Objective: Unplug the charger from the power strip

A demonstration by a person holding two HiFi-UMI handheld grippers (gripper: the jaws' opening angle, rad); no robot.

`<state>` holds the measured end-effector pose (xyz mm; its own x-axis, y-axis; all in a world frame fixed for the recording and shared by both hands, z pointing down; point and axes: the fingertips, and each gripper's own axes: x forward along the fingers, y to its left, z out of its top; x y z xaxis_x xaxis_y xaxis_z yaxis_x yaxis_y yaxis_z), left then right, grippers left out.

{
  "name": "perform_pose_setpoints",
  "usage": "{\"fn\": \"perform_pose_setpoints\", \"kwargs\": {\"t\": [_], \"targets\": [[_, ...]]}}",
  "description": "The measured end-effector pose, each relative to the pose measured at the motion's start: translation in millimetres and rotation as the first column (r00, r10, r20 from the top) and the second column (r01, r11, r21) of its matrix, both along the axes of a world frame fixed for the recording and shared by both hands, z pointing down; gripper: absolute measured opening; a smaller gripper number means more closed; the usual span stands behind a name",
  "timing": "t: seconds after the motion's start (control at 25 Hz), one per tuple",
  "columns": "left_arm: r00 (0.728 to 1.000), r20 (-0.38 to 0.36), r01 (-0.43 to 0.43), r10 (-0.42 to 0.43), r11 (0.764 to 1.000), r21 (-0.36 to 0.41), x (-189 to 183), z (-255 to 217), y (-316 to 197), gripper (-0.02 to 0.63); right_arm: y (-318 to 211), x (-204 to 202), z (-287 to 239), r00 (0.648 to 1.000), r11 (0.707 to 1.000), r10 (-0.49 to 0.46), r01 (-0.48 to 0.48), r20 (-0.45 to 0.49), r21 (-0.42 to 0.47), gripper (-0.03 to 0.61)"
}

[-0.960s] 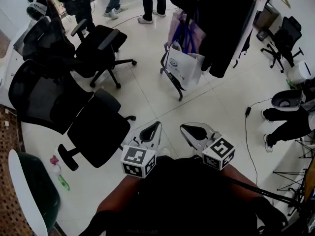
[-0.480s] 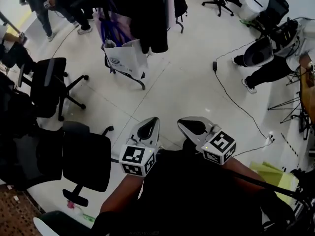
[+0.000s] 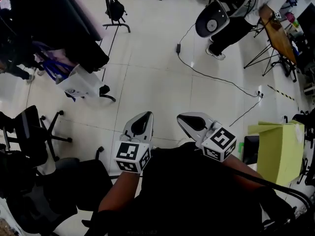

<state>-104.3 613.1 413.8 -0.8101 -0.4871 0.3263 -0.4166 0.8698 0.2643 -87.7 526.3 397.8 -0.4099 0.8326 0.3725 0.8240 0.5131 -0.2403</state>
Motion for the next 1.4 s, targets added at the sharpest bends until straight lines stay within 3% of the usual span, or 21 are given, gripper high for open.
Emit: {"fn": "perform_pose_setpoints", "kwargs": {"t": [0.12, 0.28, 0.36, 0.6, 0.68, 0.76, 0.88, 1.12, 1.28, 1.4], "targets": [[0.998, -0.004, -0.065, 0.065, 0.998, -0.013, -7, -4, -47, 0.008, -43, -4, -5, 0.998, 0.998, 0.059, -0.059, 0.006, -0.021, 0.003], [0.993, -0.041, -0.109, 0.111, 0.993, 0.04, -8, -9, -109, 0.008, -97, -3, -8, 0.994, 0.993, 0.106, -0.106, -0.004, -0.056, 0.003], [0.988, -0.044, -0.144, 0.145, 0.989, 0.02, -5, -9, -138, 0.008, -125, -3, -6, 0.99, 0.987, 0.141, -0.142, -0.02, -0.076, 0.003], [0.969, -0.059, -0.243, 0.242, 0.97, -0.011, -9, 13, -206, 0.008, -196, -2, 8, 0.97, 0.965, 0.243, -0.241, 0.006, -0.105, 0.003], [0.95, -0.08, -0.305, 0.303, 0.952, -0.012, -10, 25, -237, 0.008, -226, -1, 14, 0.951, 0.945, 0.309, -0.306, 0.008, -0.116, 0.003], [0.914, -0.085, -0.399, 0.396, 0.917, -0.021, -8, 27, -281, 0.008, -267, 4, 13, 0.919, 0.912, 0.393, -0.389, 0.007, -0.133, 0.003], [0.845, -0.059, -0.533, 0.531, 0.845, -0.035, -3, 13, -350, 0.008, -332, 21, 11, 0.851, 0.842, 0.525, -0.519, 0.003, -0.144, 0.003], [0.706, -0.045, -0.708, 0.707, 0.703, -0.066, -6, 9, -437, 0.008, -417, 44, 25, 0.677, 0.664, 0.735, -0.73, -0.039, -0.16, 0.003], [0.584, -0.094, -0.811, 0.806, 0.584, -0.028, -2, 22, -494, 0.008, -472, 64, 31, 0.523, 0.512, 0.85, -0.848, -0.06, -0.139, 0.003], [0.485, -0.089, -0.874, 0.87, 0.487, -0.007, -3, 21, -538, 0.008, -510, 70, 36, 0.406, 0.396, 0.91, -0.91, -0.079, -0.121, 0.003]]}}
